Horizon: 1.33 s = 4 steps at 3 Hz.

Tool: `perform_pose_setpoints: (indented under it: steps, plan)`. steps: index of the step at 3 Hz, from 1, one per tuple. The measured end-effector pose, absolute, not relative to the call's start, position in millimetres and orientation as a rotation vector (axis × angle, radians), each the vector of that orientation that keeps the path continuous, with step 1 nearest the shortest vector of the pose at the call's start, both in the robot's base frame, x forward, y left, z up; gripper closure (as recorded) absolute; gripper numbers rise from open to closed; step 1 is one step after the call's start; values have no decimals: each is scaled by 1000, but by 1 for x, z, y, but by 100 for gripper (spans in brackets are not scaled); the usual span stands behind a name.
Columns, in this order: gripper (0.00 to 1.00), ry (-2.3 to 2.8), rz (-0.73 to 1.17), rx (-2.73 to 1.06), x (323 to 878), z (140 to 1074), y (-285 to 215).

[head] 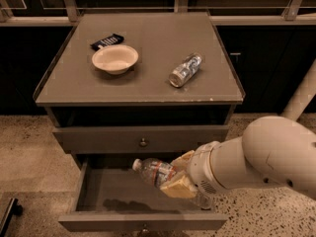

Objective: Pick water bottle from middle drawer and place on counter

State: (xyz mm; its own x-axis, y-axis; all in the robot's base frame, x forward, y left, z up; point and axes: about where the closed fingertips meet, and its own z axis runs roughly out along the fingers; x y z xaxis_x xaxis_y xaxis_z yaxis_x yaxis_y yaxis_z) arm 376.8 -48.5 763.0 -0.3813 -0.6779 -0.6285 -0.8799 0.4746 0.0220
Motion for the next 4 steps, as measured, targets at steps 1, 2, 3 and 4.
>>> perform_pose_setpoints:
  steps: [1,2,3,4]
  plan:
    - [100,2101,448,-1323,377,787,-54]
    - [100,1922,326,-1476,381,867,-66]
    - [100,1782,228,-1640,381,944,-60]
    - [100,1661,199,-1679,410,1001,-51]
